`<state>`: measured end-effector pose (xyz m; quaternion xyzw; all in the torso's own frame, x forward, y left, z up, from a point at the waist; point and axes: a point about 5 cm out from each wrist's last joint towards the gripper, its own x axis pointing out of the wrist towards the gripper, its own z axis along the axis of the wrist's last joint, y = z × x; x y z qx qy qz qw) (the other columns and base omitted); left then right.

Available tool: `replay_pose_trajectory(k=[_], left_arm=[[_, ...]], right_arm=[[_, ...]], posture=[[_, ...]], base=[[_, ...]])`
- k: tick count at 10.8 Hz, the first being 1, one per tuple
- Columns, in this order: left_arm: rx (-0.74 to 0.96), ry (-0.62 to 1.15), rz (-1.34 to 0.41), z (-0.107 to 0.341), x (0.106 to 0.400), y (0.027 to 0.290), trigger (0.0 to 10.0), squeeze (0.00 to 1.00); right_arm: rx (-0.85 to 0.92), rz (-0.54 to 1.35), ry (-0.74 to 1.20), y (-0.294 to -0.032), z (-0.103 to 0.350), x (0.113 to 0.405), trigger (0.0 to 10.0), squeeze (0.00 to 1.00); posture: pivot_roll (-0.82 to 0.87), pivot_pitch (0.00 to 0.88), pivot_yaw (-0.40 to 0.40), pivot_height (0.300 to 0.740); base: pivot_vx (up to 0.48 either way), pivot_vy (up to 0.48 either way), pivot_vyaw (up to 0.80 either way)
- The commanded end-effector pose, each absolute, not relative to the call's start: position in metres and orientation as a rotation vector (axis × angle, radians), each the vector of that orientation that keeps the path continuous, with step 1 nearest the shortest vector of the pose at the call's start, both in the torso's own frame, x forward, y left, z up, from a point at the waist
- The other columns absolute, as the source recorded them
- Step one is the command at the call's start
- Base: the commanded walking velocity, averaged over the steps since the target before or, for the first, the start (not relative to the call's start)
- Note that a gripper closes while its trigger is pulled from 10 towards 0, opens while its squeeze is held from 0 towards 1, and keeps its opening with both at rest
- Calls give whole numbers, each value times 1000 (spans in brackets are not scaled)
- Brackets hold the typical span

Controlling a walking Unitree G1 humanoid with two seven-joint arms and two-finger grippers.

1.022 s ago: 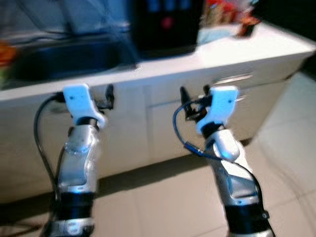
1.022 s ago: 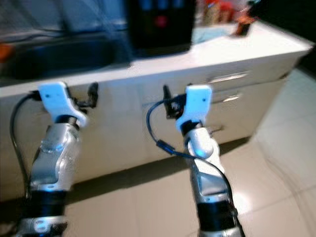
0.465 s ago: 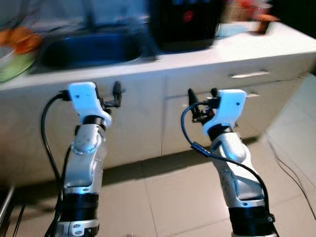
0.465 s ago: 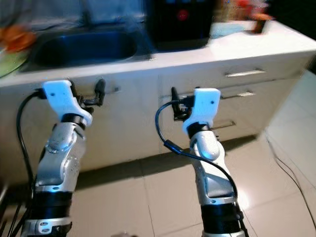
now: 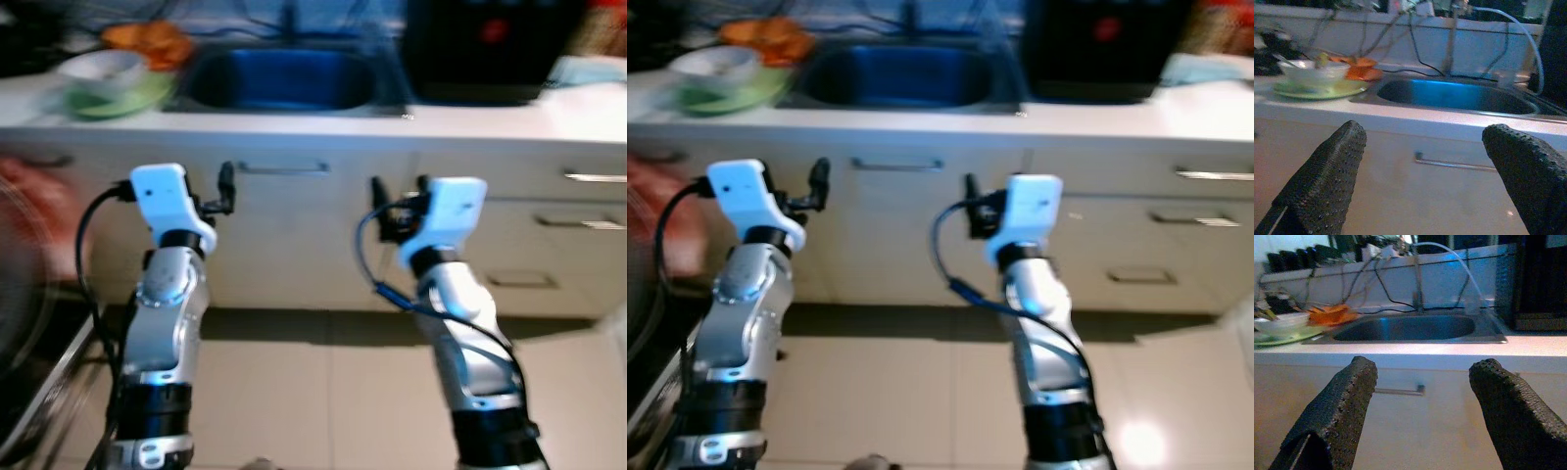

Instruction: Kitchen organization

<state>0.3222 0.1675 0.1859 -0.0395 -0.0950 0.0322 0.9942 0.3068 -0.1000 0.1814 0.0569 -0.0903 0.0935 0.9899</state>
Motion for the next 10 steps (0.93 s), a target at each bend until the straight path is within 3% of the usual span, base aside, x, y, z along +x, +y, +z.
replay_pose_trajectory(k=[1, 4, 10], left_arm=[[-93, -198, 45, 189, 323, 163, 10000, 0], [-112, -228, 0, 198, 326, 160, 10000, 0], [-110, -238, -26, 199, 325, 157, 10000, 0]], right_arm=[[98, 170, -185, -103, 183, 309, 10000, 0], [94, 154, -206, -104, 187, 310, 10000, 0], [148, 149, -199, -101, 188, 311, 10000, 0]], posture=[[-34, 29, 36, 740], [-34, 27, 35, 740], [-30, 17, 32, 740]], base=[[0, 0, 0], [296, 0, 0], [369, 306, 0]])
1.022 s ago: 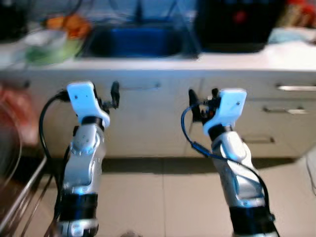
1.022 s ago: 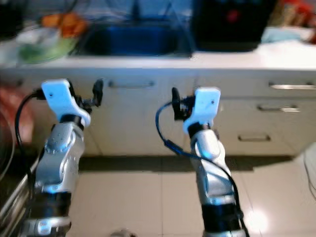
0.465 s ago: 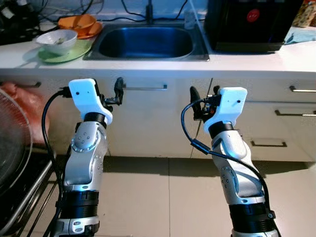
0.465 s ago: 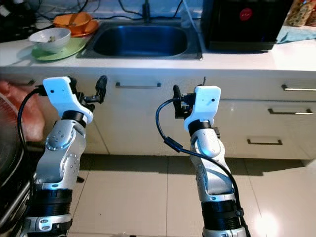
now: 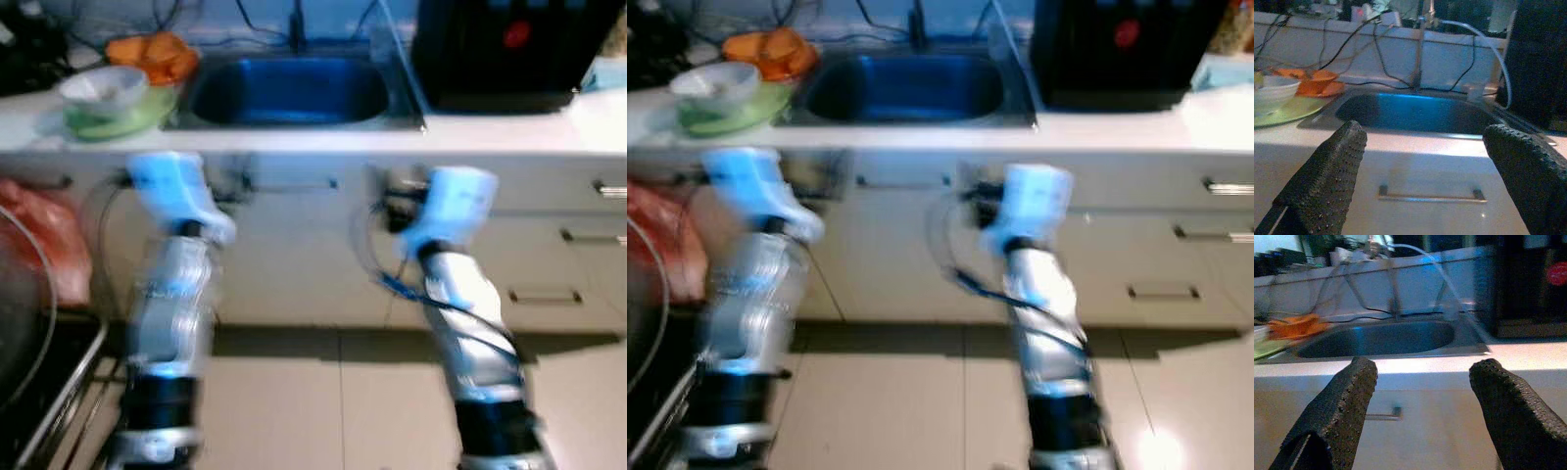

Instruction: Kitchen organization

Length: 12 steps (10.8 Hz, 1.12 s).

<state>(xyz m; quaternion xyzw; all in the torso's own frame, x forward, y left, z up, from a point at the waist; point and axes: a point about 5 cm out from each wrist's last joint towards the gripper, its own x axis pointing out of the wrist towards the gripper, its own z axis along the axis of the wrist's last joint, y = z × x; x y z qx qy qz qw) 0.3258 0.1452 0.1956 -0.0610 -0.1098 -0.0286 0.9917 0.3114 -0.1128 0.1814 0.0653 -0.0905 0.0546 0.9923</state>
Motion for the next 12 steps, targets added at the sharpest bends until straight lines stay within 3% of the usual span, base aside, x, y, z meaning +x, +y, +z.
replay_pose_trajectory(k=[1, 6, 10, 12], left_arm=[[-107, -239, -29, 199, 325, 157, 10000, 0], [-103, -239, -36, 198, 324, 156, 10000, 0], [-92, -214, -89, 191, 322, 145, 10000, 0], [-93, -210, -80, 191, 323, 146, 10000, 0]], right_arm=[[145, 133, -178, -101, 184, 308, 10000, 0], [114, 79, -159, -109, 180, 301, 10000, 0], [91, 112, -132, -109, 180, 303, 10000, 0], [77, 134, -136, -106, 180, 303, 10000, 0]], posture=[[-31, 16, 29, 740], [-32, 15, 28, 740], [-33, 16, 26, 740], [-33, 14, 28, 740]], base=[[371, 304, 0], [371, 302, 0], [106, 0, 0], [0, -422, 0]])
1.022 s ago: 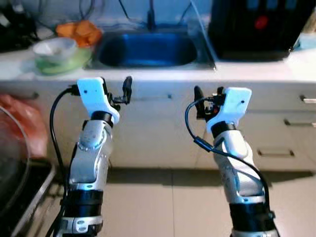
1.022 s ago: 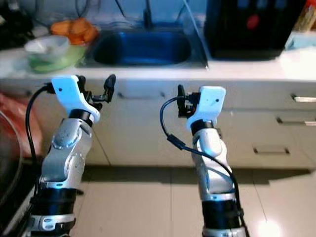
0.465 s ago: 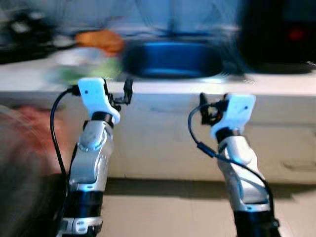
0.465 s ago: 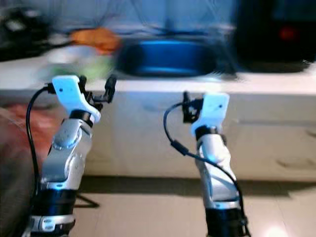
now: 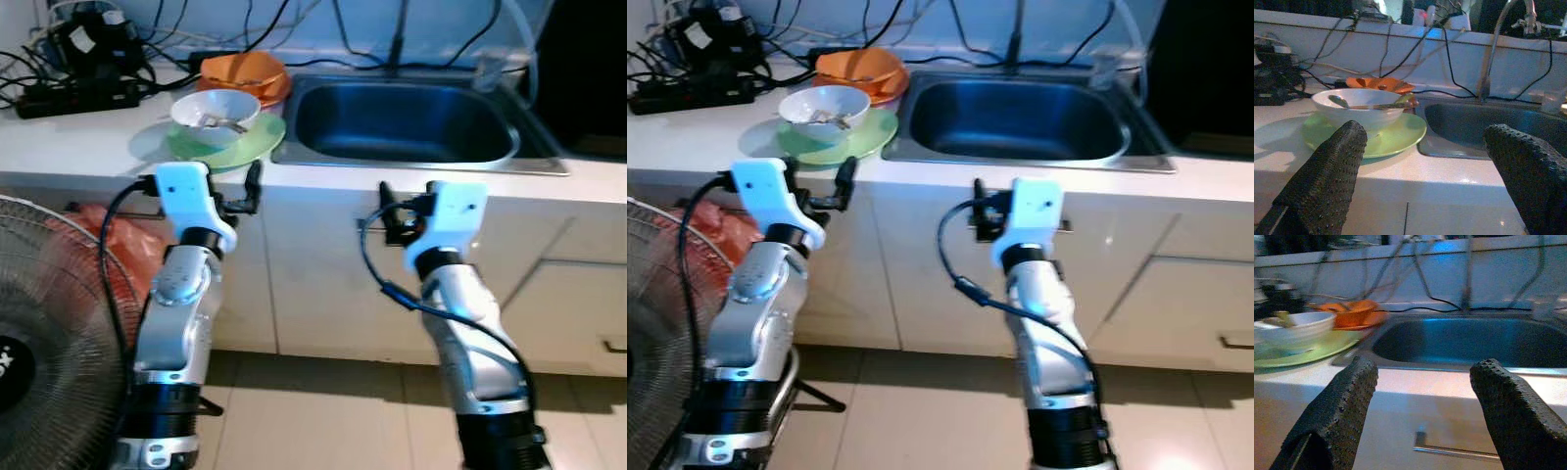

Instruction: Kitchen organization

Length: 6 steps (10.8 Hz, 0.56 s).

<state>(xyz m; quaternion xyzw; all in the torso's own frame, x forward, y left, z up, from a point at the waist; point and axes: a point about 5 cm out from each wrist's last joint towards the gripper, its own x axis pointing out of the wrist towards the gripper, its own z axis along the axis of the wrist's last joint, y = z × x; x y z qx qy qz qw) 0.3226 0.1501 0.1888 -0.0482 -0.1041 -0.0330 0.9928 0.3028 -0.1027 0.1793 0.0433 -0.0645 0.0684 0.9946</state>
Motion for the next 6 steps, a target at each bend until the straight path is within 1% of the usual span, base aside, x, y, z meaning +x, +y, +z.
replay_pose_trajectory(k=[1, 3, 5, 6], left_arm=[[-96, -208, -78, 191, 324, 147, 10000, 0], [-99, -206, -78, 191, 324, 146, 10000, 0], [-101, -200, -68, 190, 325, 147, 10000, 0], [-103, -182, -36, 185, 325, 151, 10000, 0]], right_arm=[[74, 138, -136, -105, 181, 303, 10000, 0], [61, 148, -140, -103, 181, 303, 10000, 0], [57, 164, -131, -100, 180, 304, 10000, 0], [70, 209, -126, -94, 179, 303, 10000, 0]], posture=[[-33, 14, 28, 740], [-33, 12, 28, 740], [-30, 12, 27, 740], [-31, 10, 28, 740]], base=[[0, -435, 0], [0, -433, 0], [251, -373, 0], [0, 0, 0]])
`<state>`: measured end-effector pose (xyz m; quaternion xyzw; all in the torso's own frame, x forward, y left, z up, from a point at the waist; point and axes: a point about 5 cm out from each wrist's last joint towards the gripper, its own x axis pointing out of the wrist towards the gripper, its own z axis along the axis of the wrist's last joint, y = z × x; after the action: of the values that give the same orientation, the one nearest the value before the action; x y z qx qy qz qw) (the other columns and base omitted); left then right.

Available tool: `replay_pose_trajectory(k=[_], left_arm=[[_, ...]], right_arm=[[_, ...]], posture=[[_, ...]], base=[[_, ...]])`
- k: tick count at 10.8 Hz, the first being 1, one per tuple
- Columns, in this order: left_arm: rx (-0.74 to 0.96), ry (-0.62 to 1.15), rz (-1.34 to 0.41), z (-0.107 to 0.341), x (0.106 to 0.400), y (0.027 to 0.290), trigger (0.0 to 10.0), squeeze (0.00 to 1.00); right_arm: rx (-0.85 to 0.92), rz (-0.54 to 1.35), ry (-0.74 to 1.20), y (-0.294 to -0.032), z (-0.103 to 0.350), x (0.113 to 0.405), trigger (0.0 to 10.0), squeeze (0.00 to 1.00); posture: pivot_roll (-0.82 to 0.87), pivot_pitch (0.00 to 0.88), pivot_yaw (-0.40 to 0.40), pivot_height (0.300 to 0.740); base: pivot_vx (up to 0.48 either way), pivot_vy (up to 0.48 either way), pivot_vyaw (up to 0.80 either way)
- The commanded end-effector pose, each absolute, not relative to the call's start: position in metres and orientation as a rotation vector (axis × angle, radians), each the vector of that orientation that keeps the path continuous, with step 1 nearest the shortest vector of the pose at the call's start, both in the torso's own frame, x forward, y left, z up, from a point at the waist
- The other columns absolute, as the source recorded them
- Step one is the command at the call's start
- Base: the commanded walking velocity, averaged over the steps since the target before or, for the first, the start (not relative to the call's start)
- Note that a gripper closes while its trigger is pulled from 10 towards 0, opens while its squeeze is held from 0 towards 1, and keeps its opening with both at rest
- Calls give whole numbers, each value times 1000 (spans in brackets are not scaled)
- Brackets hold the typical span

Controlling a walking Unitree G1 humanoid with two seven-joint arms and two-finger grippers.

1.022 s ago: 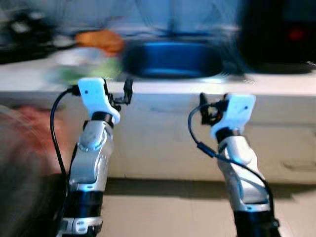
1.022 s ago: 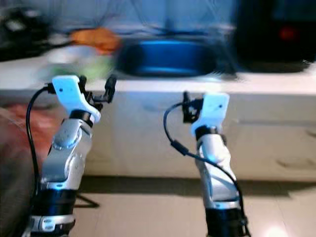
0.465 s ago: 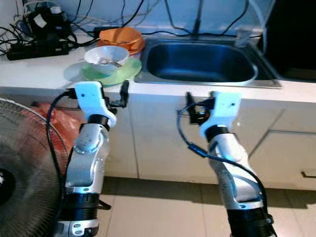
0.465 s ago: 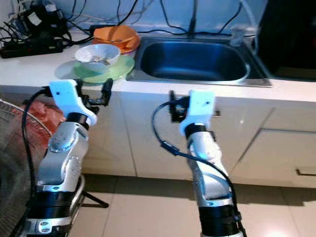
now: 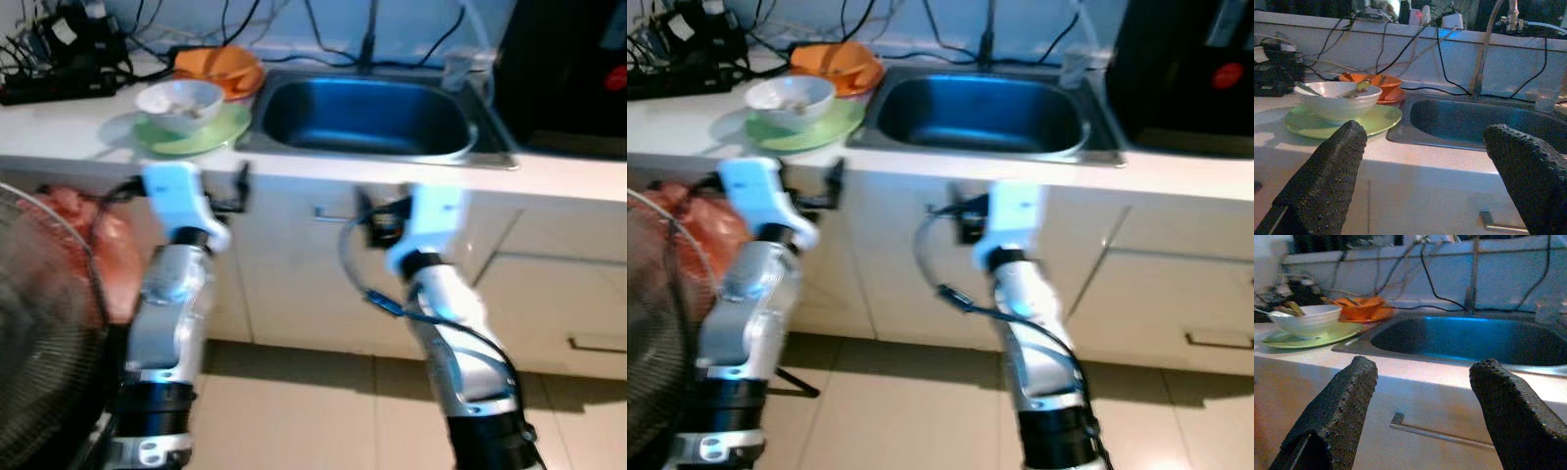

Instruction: Kitchen organization

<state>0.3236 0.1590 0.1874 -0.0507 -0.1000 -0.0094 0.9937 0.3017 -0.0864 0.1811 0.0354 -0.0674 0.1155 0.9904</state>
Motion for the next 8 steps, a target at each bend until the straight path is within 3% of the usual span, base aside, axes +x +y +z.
replay_pose_trajectory(k=[1, 3, 8], left_arm=[[-119, -186, -36, 185, 325, 151, 10000, 0], [-98, -232, -75, 195, 325, 147, 10000, 0], [-83, -275, -65, 204, 325, 151, 10000, 0]], right_arm=[[55, 215, -138, -93, 181, 302, 10000, 0], [41, 194, -186, -95, 186, 302, 10000, 0], [18, 191, -276, -98, 199, 302, 10000, 0]], posture=[[-31, 11, 27, 740], [-27, 11, 24, 740], [-24, 7, 20, 740]], base=[[0, 0, 0], [126, 0, 0], [463, 0, 0]])
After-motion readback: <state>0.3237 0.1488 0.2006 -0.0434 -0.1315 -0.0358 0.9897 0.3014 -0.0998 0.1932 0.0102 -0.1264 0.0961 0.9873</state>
